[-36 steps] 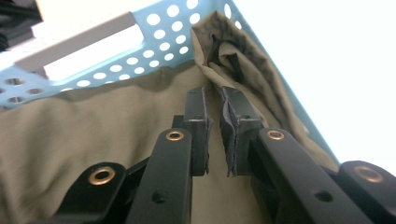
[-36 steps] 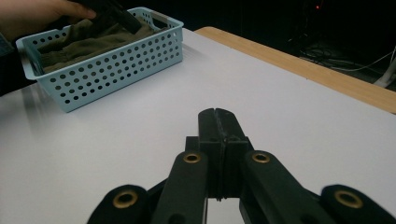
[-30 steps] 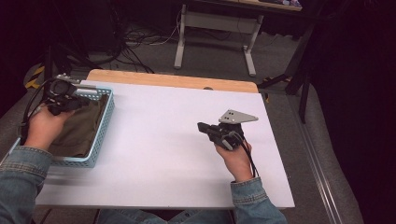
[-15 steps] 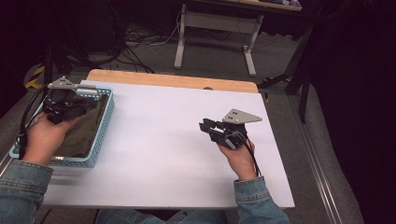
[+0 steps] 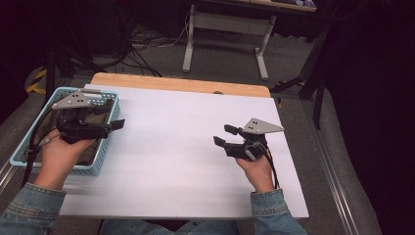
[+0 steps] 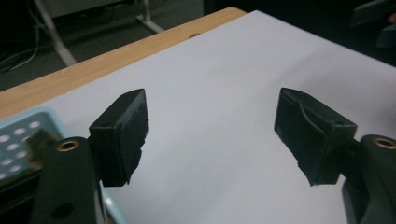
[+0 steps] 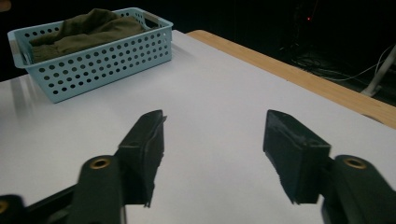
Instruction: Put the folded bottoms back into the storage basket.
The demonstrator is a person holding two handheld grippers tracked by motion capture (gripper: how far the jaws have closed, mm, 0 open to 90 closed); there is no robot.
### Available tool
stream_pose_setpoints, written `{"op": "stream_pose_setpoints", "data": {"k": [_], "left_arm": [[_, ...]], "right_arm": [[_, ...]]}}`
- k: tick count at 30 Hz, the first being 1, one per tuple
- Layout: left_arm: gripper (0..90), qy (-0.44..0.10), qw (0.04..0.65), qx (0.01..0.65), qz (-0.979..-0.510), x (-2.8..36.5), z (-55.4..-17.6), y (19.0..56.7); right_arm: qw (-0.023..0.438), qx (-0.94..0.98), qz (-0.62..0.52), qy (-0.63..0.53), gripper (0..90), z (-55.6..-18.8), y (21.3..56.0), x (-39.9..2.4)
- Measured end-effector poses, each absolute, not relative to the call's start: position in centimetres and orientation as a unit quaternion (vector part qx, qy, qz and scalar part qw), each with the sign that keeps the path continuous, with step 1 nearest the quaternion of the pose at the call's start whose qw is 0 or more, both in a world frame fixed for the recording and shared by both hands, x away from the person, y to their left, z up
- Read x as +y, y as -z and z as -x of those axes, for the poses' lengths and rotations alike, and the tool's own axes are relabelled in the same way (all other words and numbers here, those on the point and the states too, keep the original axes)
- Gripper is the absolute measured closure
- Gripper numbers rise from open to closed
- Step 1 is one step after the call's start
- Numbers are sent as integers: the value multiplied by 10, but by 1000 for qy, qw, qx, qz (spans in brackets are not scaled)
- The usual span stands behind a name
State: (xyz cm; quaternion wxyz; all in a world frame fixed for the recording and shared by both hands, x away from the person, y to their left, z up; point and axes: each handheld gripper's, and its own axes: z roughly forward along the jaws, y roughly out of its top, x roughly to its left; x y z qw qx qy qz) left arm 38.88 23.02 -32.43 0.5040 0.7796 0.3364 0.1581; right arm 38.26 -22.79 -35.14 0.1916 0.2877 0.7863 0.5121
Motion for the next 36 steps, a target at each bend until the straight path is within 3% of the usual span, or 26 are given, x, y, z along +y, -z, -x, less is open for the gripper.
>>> {"op": "stream_pose_setpoints", "data": {"k": [5,14,36], "left_arm": [[124,-155,516,315,-781,215,-379,330],[18,-157,527,280,-787,184,-371,351],[0,-134,538,278,-785,148,-371,418]], "right_arm": [[184,786,-282,-519,254,-381,354,-231],[174,790,-268,-524,57,-377,362,-237],[179,787,-259,-531,41,-359,396,-247]]}}
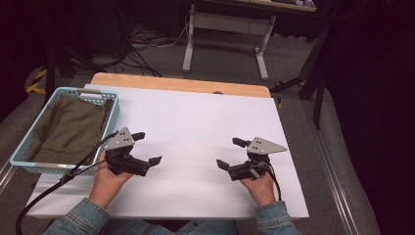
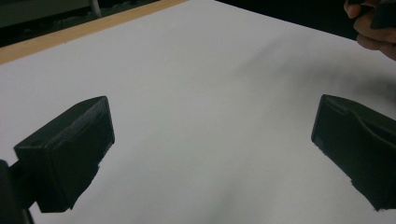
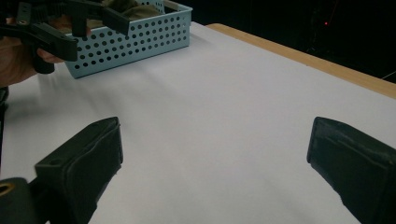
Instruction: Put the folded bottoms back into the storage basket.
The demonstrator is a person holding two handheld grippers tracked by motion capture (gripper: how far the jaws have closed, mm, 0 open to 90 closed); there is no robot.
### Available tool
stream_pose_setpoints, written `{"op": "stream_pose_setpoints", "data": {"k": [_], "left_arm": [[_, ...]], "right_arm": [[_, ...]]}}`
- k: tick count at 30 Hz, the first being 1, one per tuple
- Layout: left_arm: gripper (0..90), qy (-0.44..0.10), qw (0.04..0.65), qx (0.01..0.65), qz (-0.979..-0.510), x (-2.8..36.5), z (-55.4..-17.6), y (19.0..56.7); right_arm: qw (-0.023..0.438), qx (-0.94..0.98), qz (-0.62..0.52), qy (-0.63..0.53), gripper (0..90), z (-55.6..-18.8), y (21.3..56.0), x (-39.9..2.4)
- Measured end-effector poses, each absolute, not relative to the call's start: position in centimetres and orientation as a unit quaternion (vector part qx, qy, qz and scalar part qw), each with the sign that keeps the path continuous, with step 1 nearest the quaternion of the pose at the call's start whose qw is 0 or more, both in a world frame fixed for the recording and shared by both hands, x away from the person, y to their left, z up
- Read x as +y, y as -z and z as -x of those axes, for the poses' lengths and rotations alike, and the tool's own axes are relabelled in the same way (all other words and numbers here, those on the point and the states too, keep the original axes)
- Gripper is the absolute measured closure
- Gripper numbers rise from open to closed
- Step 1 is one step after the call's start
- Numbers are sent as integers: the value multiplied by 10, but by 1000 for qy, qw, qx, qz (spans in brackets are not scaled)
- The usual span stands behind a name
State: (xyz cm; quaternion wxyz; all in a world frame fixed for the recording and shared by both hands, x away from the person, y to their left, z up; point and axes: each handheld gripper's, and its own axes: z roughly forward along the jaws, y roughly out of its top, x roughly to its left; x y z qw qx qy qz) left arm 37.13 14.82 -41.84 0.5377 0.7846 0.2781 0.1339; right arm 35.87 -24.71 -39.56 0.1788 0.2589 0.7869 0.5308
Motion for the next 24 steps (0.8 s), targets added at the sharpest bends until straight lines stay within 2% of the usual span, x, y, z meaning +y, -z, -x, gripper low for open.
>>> {"op": "stream_pose_setpoints", "data": {"k": [6,24], "left_arm": [[0,-105,565,302,-761,154,-379,443],[1,-104,502,260,-818,137,-375,467]], "right_arm": [[173,793,-255,-526,39,-358,408,-245],[151,797,-265,-522,26,-352,438,-246]]}}
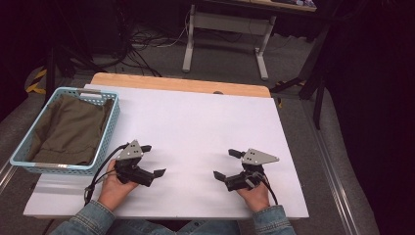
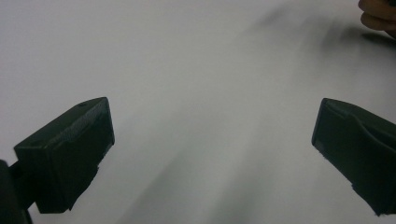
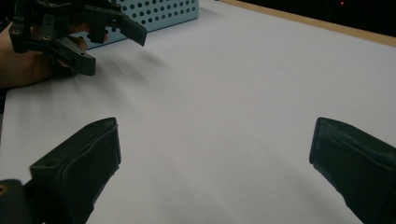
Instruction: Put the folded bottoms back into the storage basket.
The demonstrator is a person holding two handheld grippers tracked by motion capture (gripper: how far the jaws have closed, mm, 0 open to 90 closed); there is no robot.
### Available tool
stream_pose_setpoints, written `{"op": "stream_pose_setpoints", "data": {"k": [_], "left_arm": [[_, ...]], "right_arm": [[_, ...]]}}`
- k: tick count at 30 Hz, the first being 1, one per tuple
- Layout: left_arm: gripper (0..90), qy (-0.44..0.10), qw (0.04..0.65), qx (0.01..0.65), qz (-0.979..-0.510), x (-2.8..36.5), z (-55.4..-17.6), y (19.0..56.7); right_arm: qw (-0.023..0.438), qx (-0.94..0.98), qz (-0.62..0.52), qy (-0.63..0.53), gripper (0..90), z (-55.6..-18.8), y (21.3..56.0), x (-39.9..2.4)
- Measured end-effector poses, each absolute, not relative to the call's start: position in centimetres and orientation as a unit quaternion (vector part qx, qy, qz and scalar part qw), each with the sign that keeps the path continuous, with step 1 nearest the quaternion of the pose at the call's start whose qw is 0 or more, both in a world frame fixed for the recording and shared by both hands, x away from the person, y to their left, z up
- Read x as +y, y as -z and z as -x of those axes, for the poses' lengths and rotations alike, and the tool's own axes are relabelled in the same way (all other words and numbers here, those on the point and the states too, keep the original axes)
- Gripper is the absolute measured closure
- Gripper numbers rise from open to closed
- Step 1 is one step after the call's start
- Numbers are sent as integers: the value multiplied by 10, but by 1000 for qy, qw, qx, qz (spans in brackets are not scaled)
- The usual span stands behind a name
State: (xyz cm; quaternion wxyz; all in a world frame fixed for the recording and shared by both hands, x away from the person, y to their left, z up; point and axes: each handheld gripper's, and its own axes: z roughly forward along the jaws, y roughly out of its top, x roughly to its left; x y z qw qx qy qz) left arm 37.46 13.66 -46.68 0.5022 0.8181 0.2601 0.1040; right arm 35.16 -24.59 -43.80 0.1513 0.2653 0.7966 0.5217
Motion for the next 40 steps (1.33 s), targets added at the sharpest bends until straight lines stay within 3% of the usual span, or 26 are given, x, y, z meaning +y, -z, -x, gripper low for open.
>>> {"op": "stream_pose_setpoints", "data": {"k": [4,33,40], "left_arm": [[1,-97,506,262,-816,137,-376,468],[15,-120,510,246,-815,137,-377,464],[14,-104,509,252,-817,136,-378,465]], "right_arm": [[135,809,-260,-510,22,-354,447,-241],[140,806,-263,-511,18,-355,448,-241],[141,806,-262,-511,18,-355,447,-241]]}}
